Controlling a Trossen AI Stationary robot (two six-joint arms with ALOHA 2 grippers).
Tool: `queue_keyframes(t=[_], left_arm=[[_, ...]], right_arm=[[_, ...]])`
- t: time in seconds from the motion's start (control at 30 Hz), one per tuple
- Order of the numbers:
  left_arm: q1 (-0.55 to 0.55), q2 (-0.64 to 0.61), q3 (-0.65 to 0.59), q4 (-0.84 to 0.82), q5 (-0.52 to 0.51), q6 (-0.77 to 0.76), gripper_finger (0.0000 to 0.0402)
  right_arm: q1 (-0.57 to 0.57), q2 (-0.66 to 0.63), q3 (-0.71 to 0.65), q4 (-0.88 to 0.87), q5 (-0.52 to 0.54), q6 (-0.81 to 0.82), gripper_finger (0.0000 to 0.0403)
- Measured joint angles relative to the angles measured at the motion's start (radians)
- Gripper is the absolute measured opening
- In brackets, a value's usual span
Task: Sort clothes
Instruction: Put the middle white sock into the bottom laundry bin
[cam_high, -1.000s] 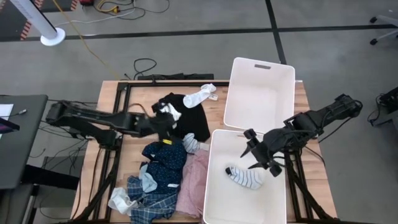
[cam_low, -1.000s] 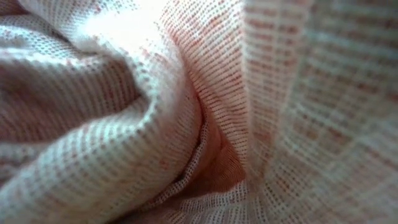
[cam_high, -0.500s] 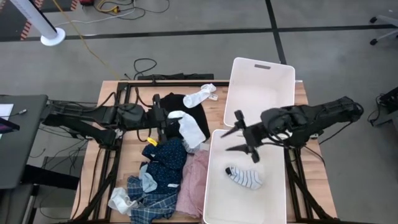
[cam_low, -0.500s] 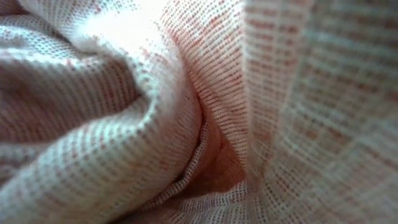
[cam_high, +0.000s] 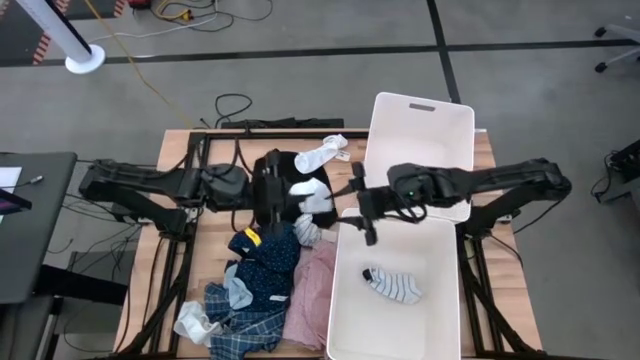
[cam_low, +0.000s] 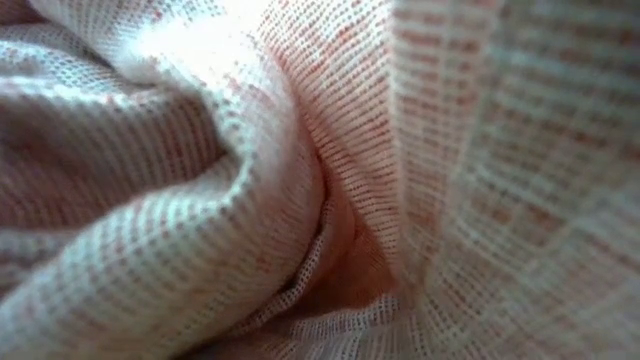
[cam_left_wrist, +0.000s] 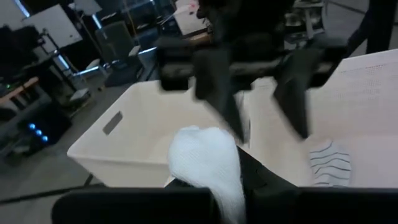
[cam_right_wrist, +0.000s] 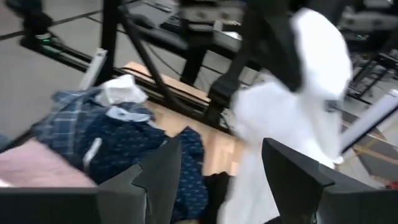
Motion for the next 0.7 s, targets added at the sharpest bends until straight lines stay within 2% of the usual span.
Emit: queue_keyframes(t=[0.33, 0.7], left_arm=[[-0.04, 0.085, 0.091, -0.017, 0.014, 0.051, 0.0002], [-0.058, 0.076, 0.097, -0.115, 0.0, 0.015, 0.0002]], right_arm=[[-0.057, 0.04, 0.0, 0.034, 0.01, 0.007, 0.024], [-0.076, -0.011, 0.0, -0.006, 0.027, -0.018, 0.024]])
